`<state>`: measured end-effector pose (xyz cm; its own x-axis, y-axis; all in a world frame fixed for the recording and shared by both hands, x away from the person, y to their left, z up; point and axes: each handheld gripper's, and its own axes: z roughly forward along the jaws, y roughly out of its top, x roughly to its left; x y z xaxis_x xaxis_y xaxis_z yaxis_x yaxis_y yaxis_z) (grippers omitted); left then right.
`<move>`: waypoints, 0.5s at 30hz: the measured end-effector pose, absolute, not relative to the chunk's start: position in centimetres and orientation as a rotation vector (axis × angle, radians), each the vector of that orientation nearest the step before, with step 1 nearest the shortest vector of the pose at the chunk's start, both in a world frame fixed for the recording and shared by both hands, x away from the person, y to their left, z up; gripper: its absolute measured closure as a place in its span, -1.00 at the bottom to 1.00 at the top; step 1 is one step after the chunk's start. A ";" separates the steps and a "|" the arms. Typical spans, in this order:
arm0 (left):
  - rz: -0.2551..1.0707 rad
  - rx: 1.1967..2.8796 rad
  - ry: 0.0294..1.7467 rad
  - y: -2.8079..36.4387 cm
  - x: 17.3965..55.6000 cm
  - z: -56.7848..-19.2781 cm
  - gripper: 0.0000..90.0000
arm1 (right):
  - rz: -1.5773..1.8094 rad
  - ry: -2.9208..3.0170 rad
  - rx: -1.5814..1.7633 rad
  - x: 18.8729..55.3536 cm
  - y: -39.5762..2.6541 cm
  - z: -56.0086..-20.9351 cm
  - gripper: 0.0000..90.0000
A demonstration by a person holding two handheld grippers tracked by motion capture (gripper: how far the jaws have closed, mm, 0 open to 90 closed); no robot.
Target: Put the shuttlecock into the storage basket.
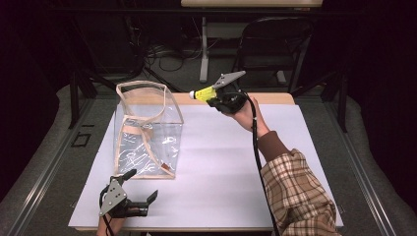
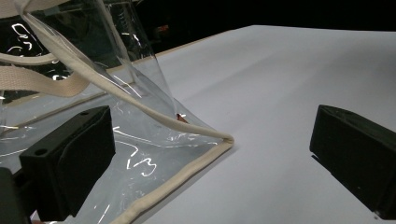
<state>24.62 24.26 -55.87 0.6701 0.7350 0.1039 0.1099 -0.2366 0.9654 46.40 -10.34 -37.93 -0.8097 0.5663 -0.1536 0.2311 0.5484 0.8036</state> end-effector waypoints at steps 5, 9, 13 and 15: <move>0.680 1.736 0.683 24.3 24.6 -55.9 -1.00 | 1.154 2.394 0.640 46.4 -10.0 -37.6 1.00; 0.679 1.734 0.683 24.3 24.6 -55.9 -1.00 | 1.158 2.390 0.631 46.5 -9.8 -37.3 1.00; 0.678 1.733 0.682 24.3 24.6 -55.9 -1.00 | 1.159 2.392 0.619 46.6 -9.5 -37.1 1.00; 0.678 1.734 0.683 24.3 24.6 -55.9 -1.00 | 1.157 2.395 0.618 46.6 -9.3 -37.0 1.00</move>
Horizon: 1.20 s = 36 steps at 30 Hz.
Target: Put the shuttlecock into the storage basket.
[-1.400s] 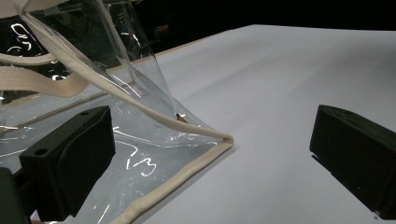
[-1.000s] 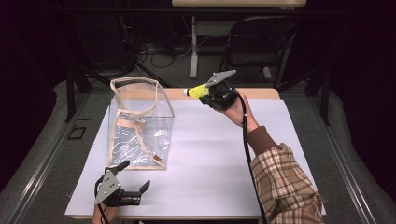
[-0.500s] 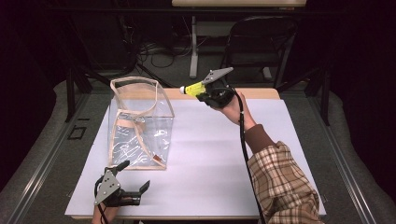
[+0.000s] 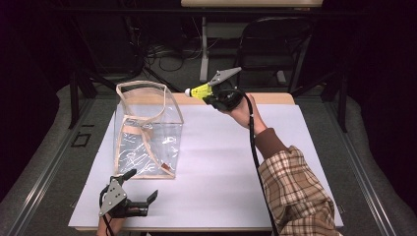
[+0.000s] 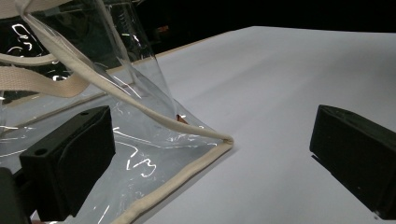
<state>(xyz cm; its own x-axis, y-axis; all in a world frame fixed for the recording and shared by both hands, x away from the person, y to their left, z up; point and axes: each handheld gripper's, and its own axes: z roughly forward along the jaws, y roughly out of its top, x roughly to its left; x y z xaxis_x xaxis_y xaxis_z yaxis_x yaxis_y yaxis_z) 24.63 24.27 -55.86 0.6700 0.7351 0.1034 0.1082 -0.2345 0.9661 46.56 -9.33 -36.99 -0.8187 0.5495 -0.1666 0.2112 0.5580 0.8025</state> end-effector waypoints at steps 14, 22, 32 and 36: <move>0.675 1.732 0.683 24.3 24.7 -55.9 -1.00 | 1.155 2.398 0.594 46.7 -8.5 -36.3 1.00; 0.676 1.730 0.685 24.3 24.6 -55.9 -1.00 | 1.155 2.398 0.584 46.7 -7.9 -36.0 1.00; 0.677 1.728 0.686 24.3 24.6 -55.8 -1.00 | 1.150 2.400 0.568 46.6 -7.5 -35.7 1.00; 0.677 1.729 0.686 24.3 24.6 -55.8 -1.00 | 1.153 2.394 0.565 46.6 -7.3 -35.5 1.00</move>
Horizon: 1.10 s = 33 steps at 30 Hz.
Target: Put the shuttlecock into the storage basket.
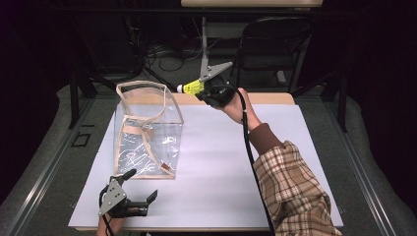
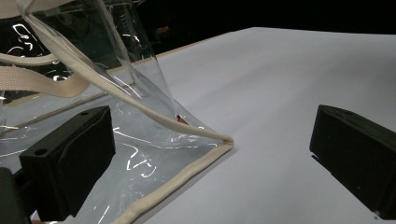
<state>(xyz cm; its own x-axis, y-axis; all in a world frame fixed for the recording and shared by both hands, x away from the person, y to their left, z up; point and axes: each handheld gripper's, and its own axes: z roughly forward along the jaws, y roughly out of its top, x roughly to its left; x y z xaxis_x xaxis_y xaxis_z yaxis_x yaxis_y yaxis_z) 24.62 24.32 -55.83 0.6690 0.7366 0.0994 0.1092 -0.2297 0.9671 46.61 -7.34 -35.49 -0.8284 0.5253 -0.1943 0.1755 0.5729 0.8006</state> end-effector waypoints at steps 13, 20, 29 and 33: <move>0.678 1.727 0.688 24.3 24.6 -55.8 -1.00 | 1.153 2.391 0.547 46.6 -6.7 -34.8 1.00; 0.678 1.727 0.687 24.4 24.6 -55.8 -1.00 | 1.156 2.395 0.534 46.6 -6.3 -34.4 1.00; 0.675 1.723 0.689 24.4 24.6 -55.8 -1.00 | 1.158 2.398 0.520 46.7 -5.4 -34.1 1.00; 0.675 1.718 0.688 24.5 24.6 -55.8 -1.00 | 1.164 2.398 0.520 46.7 -5.0 -34.0 1.00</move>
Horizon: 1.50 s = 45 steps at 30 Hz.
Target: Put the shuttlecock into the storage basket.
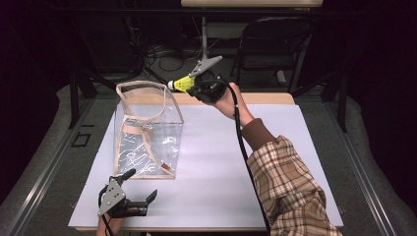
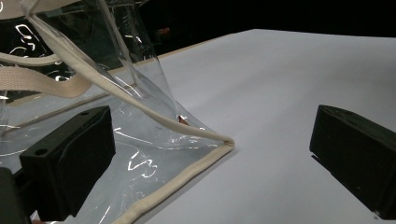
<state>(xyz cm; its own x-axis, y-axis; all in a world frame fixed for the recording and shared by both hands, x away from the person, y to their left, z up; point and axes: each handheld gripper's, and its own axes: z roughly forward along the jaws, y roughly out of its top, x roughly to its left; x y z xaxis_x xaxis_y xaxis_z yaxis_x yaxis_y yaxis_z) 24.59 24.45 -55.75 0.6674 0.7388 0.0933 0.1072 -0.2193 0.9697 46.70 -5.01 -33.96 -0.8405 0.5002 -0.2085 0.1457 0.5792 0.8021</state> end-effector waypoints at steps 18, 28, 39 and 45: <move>0.676 1.720 0.691 24.5 24.6 -55.7 -1.00 | 1.175 2.386 0.502 47.0 -3.6 -32.9 1.00; 0.675 1.719 0.692 24.5 24.6 -55.7 -1.00 | 1.177 2.384 0.478 47.0 -2.3 -32.4 1.00; 0.677 1.719 0.695 24.5 24.6 -55.7 -1.00 | 1.168 2.389 0.429 46.5 -0.4 -32.2 1.00; 0.675 1.718 0.693 24.5 24.6 -55.7 -1.00 | 1.165 2.397 0.419 46.5 0.6 -32.4 1.00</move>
<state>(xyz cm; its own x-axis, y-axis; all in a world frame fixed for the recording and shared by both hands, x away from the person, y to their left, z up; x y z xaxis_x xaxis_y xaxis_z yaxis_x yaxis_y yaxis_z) 24.57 24.52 -55.71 0.6656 0.7408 0.0908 0.1103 -0.2180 0.9697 46.48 0.55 -32.44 -0.8572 0.4482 -0.2536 0.0777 0.5994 0.7967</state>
